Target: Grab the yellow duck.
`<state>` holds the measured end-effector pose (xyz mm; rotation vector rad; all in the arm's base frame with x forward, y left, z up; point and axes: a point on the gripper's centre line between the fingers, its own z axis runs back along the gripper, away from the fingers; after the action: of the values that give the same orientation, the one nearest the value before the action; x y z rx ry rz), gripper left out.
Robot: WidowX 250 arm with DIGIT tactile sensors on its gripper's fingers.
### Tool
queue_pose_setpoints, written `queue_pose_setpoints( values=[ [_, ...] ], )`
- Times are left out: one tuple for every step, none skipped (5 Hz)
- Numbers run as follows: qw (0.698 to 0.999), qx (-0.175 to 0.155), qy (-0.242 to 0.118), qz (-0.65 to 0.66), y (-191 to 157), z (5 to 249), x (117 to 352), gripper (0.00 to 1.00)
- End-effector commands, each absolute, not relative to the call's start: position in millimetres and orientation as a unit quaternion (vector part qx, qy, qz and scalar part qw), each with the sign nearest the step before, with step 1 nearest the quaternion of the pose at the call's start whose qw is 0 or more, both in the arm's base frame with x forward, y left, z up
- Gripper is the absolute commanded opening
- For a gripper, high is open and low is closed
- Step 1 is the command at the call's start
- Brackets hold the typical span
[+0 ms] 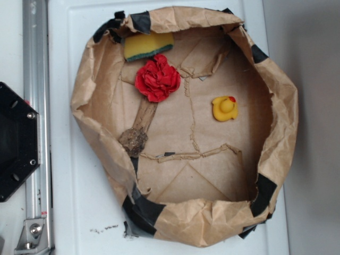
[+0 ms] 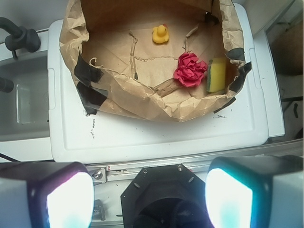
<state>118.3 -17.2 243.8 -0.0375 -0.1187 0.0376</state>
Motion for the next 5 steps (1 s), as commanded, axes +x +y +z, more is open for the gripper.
queue_pose_setpoints(
  values=[
    [0.998,-0.019,-0.059,0.019,-17,244,118,1.00],
    [0.991,-0.048,-0.115,0.038,-14,227,168,1.00],
    [0.993,-0.063,-0.104,-0.005,-22,210,201,1.00],
    [0.992,-0.045,-0.118,0.029,-18,191,222,1.00],
    [0.994,-0.086,-0.061,0.040,0,161,251,1.00]
  ],
)
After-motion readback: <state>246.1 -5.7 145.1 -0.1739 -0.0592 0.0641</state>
